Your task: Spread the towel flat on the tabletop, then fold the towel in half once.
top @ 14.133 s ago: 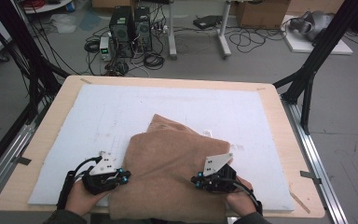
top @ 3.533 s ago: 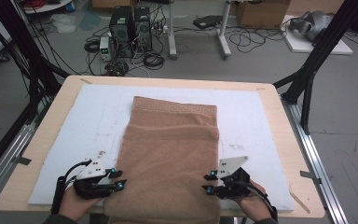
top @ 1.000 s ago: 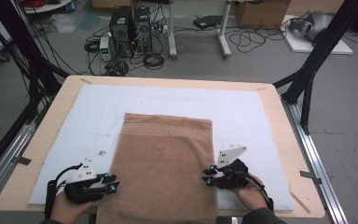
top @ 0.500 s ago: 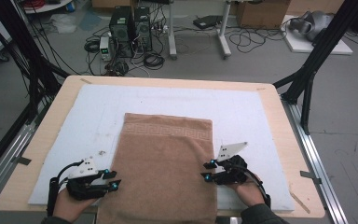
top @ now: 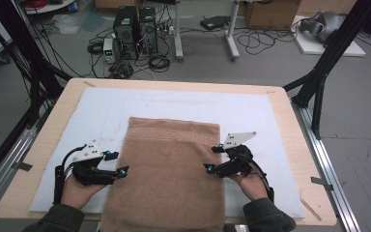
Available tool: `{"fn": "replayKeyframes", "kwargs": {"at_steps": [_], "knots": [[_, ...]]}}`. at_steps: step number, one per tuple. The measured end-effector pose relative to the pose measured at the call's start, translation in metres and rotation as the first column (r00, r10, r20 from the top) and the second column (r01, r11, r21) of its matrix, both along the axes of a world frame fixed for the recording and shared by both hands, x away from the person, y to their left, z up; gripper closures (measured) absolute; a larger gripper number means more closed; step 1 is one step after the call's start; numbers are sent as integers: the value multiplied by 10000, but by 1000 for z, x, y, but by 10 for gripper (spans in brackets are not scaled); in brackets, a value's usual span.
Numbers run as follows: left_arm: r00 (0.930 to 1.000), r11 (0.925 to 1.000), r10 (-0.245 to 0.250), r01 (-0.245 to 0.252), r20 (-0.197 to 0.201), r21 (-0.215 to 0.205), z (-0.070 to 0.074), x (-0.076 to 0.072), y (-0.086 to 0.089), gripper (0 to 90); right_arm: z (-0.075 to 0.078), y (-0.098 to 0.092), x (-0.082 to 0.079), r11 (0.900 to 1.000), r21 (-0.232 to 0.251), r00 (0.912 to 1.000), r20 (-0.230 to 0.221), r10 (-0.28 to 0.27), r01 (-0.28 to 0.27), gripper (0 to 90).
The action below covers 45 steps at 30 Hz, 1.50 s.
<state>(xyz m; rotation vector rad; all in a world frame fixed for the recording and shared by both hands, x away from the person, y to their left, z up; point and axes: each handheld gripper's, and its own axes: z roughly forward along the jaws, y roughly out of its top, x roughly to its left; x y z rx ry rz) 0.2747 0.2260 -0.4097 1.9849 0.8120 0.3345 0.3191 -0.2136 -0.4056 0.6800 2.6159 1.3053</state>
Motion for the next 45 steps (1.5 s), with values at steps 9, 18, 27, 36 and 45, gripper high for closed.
{"fn": "replayKeyframes", "kwargs": {"at_steps": [9, 18, 27, 36, 45], "knots": [[9999, 10000, 47, -47, -148, -19, 2, 12, -1, 296, 9, -4, 9, 9995, 159, 9996, 108, -271, 269, 239], [9999, 9999, 125, -125, -80, 5, 3, 12, 0, 294, 5, -3, 9, 9996, -14, 9996, -2, -287, 287, 232], [9990, 9996, 255, -251, -354, 123, 14, 26, 0, 313, 8, -5, 20, 9987, -287, 9991, 61, -430, 432, 237], [9976, 9970, 684, -686, 74, 354, 27, 64, 2, 326, 22, -13, 58, 9929, -295, 9933, 148, -1145, 1149, 246], [9883, 9906, 1325, -1295, -758, 434, -5, 110, -4, 374, -6, -9, 93, 9767, -891, 9798, -279, -1981, 1950, 366]]}}
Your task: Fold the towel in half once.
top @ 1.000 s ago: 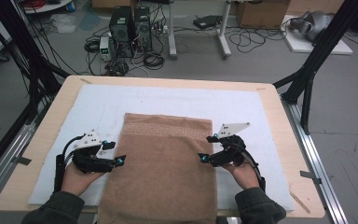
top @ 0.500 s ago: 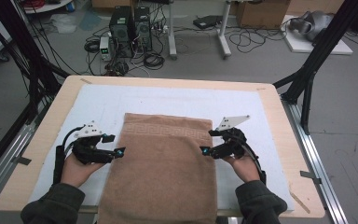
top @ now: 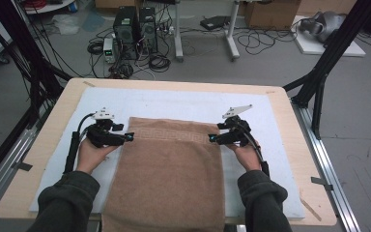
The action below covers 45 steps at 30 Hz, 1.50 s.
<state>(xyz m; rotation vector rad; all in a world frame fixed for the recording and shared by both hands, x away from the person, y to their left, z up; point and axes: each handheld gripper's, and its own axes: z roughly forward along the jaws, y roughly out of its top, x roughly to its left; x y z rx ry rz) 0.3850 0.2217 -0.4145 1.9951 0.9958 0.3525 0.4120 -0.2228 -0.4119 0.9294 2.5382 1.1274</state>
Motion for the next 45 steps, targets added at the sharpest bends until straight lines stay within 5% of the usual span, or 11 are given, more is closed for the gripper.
{"fn": "replayKeyframes", "kwargs": {"at_steps": [8, 13, 17, 20, 28, 32, 36, 40, 42, 45], "knots": [[9959, 9971, 493, -447, -752, 621, -28, 19, -3, 503, -24, 2, 12, 9942, -974, 9977, -456, -494, 448, 447], [9979, 9965, 322, -277, -554, 792, -28, 18, -5, 699, -24, 4, 12, 9947, -1013, 9992, -347, -207, 171, 621], [9975, 9987, 72, -36, -703, 510, -28, 18, -6, 817, -23, 4, 12, 9972, -722, 9970, -760, 158, -214, 806], [9974, 9999, 66, -60, -714, 94, -24, 17, -1, 829, -21, 0, 13, 9988, -373, 9949, -976, 268, -305, 829], [9997, 9961, -130, 112, -201, -880, 3, 4, 14, 829, 13, -9, 1, 9976, 352, 9979, -225, 611, -603, 830], [9982, 9961, -495, 517, 325, -711, 19, -16, 16, 829, 39, -9, -17, 9927, 485, 9939, 126, 1096, -1101, 827], [9923, 9938, -863, 920, 886, -622, 26, -52, 20, 827, 55, -9, -50, 9851, 556, 9857, 522, 1599, -1628, 825], [9844, 9891, -1365, 1416, 1107, -397, 20, -97, 27, 825, 50, -11, -90, 9693, 865, 9720, 701, 2244, -2300, 824], [9803, 9834, -1776, 1801, 860, -224, 11, -119, 28, 824, 42, -11, -111, 9614, 1035, 9665, 602, 2496, -2548, 824], [9718, 9727, -2318, 2320, 429, 4, -2, -147, 34, 793, 26, -8, -139, 9329, 1317, 9411, 12, 3381, -3353, 799]]}}
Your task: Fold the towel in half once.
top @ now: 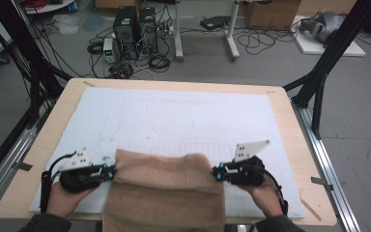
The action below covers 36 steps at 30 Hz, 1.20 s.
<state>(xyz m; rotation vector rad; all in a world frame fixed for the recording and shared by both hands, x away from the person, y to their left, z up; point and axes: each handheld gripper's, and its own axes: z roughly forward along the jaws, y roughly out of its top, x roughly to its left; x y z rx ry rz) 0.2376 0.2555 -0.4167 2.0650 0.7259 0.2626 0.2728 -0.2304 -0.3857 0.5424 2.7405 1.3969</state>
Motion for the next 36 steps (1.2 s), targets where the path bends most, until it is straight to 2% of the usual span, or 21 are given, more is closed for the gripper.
{"fn": "replayKeyframes", "kwargs": {"at_steps": [1, 4, 6, 7, 9, 11, 14, 17, 19, 20, 21, 22, 23, 24, 26, 30, 31, 33, 34, 36], "knots": [[10000, 9999, -55, 55, -53, 108, -4, -7, 3, 754, -5, 1, -9, 9993, 40, 9988, -323, 369, -368, 779], [9997, 10000, 24, -24, -257, -17, -8, -19, 11, 669, -13, 2, -26, 9950, -127, 9946, -342, 983, -988, 713], [9993, 9994, 266, -272, -275, -200, -5, -18, 15, 608, -12, -4, -25, 9976, -57, 9974, -236, 682, -684, 660], [9992, 9993, 321, -326, -220, -209, -2, -14, 15, 568, -11, -7, -23, 9993, -5, 9990, -257, 363, -363, 631], [9992, 9989, 372, -376, -147, -287, 3, -4, 13, 545, -9, -11, -14, 9999, 153, 9997, -227, -73, 76, 584], [9990, 9986, 428, -432, -126, -295, 5, 8, 8, 526, -10, -10, -8, 9987, -201, 9988, -127, -473, 471, 553], [9983, 9977, 537, -545, -222, -392, 2, 27, -3, 503, -15, -7, 3, 9964, -207, 9961, -304, -828, 822, 510], [9958, 9968, 742, -757, -545, -262, -6, 43, -13, 462, -24, -1, 11, 9967, -266, 9948, -650, -782, 766, 457], [9946, 9981, 561, -581, -871, -204, -11, 50, -16, 487, -30, 4, 17, 9980, -232, 9924, -1069, -614, 592, 453], [9955, 9996, 268, -279, -909, -104, -13, 51, -17, 581, -32, 6, 18, 9988, -183, 9915, -1217, -463, 444, 490], [9962, 10000, 41, -36, -870, 56, -14, 50, -19, 731, -32, 8, 19, 9995, -225, 9920, -1241, -240, 214, 630], [9952, 9997, -230, 236, -948, 55, -16, 49, -21, 828, -32, 11, 17, 9989, -435, 9939, -1092, 134, -183, 718], [9948, 9991, -375, 395, -950, 185, -17, 47, -23, 881, -31, 15, 14, 9964, -758, 9962, -807, 320, -382, 790], [9949, 9984, -427, 457, -911, 319, -18, 45, -24, 895, -30, 18, 13, 9934, -917, 9949, -801, 613, -686, 843], [9952, 9986, -404, 434, -894, 317, -17, 43, -22, 896, -29, 22, 12, 9907, -1021, 9941, -700, 833, -902, 887], [9985, 9996, -215, 224, -507, 182, -12, 38, -18, 896, -26, 22, 11, 9911, -908, 9939, -611, 916, -970, 882], [9992, 9999, -20, 26, -389, 135, -10, 38, -16, 888, -24, 20, 10, 9938, -770, 9954, -584, 759, -803, 843], [9977, 9987, 505, -502, -445, 77, -10, 43, -14, 689, -21, 15, 13, 9981, -403, 9969, -666, 429, -457, 710], [9969, 9979, 641, -638, -447, 65, -10, 46, -13, 621, -20, 13, 14, 9994, -263, 9970, -739, 208, -228, 690], [9944, 9964, 818, -830, -664, -156, -11, 53, -13, 561, -18, 12, 17, 9997, -226, 9979, -643, 22, -37, 616]]}}
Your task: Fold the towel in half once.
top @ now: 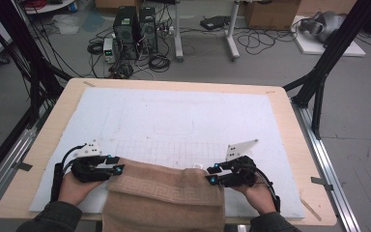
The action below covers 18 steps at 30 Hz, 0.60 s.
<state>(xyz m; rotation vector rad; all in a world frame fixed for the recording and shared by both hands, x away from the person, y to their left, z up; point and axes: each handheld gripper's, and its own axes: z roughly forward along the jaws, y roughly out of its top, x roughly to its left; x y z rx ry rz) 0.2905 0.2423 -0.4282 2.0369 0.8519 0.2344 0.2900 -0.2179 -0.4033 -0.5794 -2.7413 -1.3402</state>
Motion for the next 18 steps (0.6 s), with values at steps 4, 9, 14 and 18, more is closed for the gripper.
{"fn": "replayKeyframes", "kwargs": {"at_steps": [4, 9, 14, 18], "knots": [[9992, 9997, 177, -172, -350, 169, -2, 14, -3, 450, 3, 10, 6, 9999, -158, 10000, 95, -21, 22, 548], [9981, 9985, -292, 317, -548, 447, -1, 21, -16, 453, 1, 22, 15, 9997, -126, 9997, -71, 218, -219, 503], [9931, 9925, -986, 1027, -635, 661, -3, 17, -19, 774, -9, 26, 20, 9981, 161, 9951, -778, 602, -591, 558], [9943, 9932, -1018, 1035, -329, 534, 3, 10, -17, 823, -10, 29, 16, 9923, -12, 9901, -667, 1236, -1240, 806]]}}
